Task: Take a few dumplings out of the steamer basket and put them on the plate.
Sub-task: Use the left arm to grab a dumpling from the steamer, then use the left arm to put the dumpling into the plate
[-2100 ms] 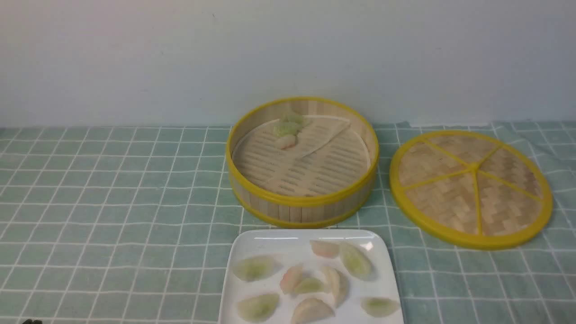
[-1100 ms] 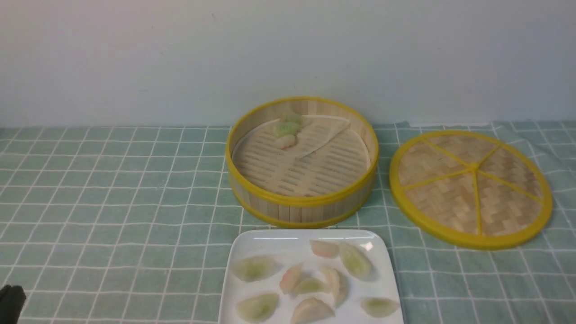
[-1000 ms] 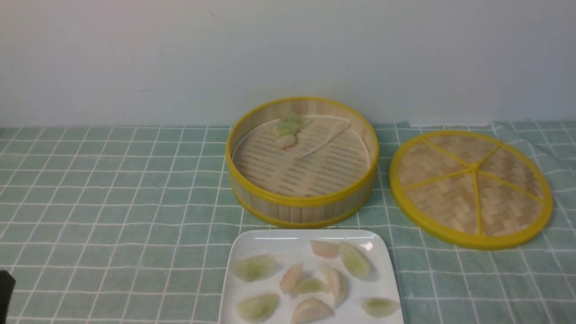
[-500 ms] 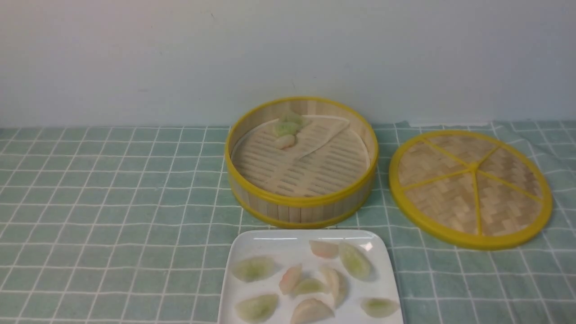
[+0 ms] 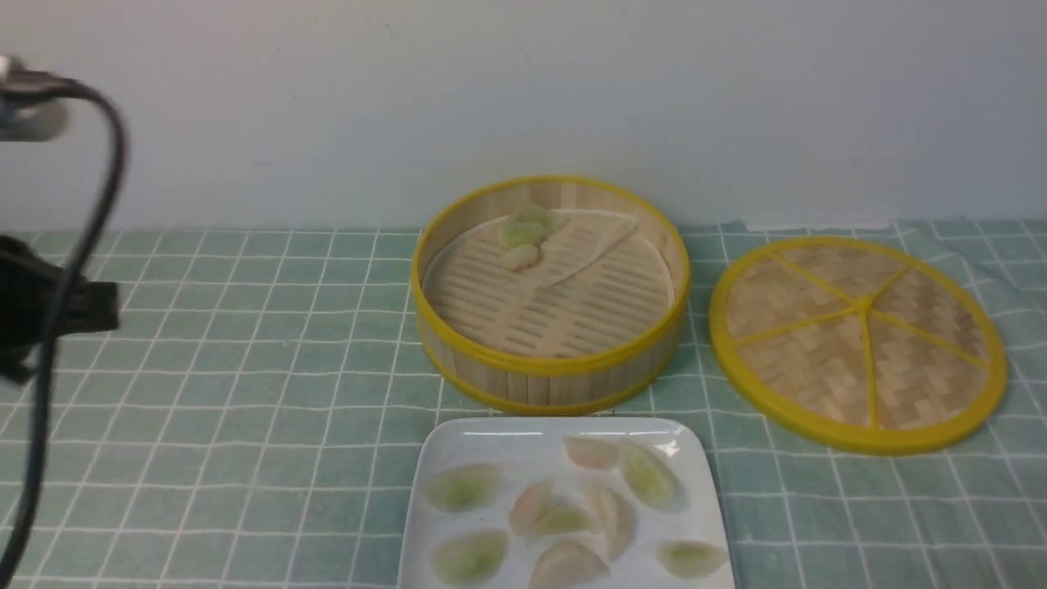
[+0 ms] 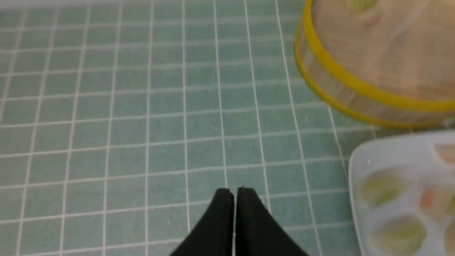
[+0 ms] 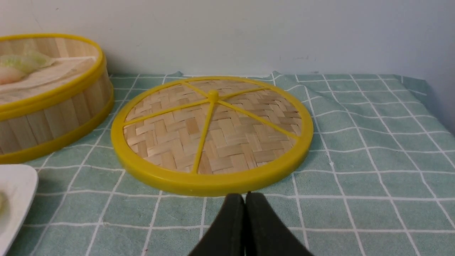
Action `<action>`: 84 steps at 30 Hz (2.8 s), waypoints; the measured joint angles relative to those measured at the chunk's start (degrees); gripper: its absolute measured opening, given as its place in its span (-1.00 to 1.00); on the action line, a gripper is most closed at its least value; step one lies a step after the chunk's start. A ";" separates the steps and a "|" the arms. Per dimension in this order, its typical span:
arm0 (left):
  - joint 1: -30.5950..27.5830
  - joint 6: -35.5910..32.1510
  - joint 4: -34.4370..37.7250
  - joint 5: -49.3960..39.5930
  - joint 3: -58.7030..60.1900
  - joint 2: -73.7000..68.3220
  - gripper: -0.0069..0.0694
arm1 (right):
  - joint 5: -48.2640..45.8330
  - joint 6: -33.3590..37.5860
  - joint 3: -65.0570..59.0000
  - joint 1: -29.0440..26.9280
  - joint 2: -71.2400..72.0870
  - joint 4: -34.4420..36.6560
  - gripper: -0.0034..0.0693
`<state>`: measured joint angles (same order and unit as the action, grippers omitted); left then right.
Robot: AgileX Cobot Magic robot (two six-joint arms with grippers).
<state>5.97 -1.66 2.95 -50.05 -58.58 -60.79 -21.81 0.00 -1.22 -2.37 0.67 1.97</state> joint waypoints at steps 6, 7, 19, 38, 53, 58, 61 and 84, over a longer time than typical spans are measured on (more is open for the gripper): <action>0.46 -14.64 9.52 -6.71 -16.75 -20.04 -0.83 | 0.00 0.00 0.00 0.00 0.00 0.00 -0.94; 0.46 -17.43 11.54 -7.39 -19.70 -23.15 -0.83 | 0.00 0.00 0.00 0.00 0.00 0.00 -0.94; 3.38 -37.31 22.72 -13.74 -47.71 -50.97 -0.83 | 0.00 0.00 0.00 0.00 0.00 0.06 -0.94; 12.55 -41.34 23.36 14.51 -55.82 -74.58 0.22 | 0.00 0.00 0.00 0.00 0.00 0.01 -0.94; 12.48 -40.21 24.07 17.21 -56.36 -77.98 -0.28 | 0.00 0.00 0.00 0.00 0.00 0.01 -0.94; 12.61 -37.42 20.89 10.15 -56.20 -73.49 -0.42 | 0.00 0.00 0.00 0.00 0.00 0.01 -0.94; 12.61 -34.76 19.25 5.93 -56.20 -68.98 -0.42 | 0.00 0.00 0.00 0.00 0.00 0.01 -0.94; 14.32 -26.23 17.35 -19.78 -31.16 -38.79 -0.42 | 0.00 0.00 0.00 0.00 0.00 0.01 -0.94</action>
<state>20.28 -27.89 20.30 -69.83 -89.74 -99.59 -21.81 0.00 -1.22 -2.37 0.67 1.98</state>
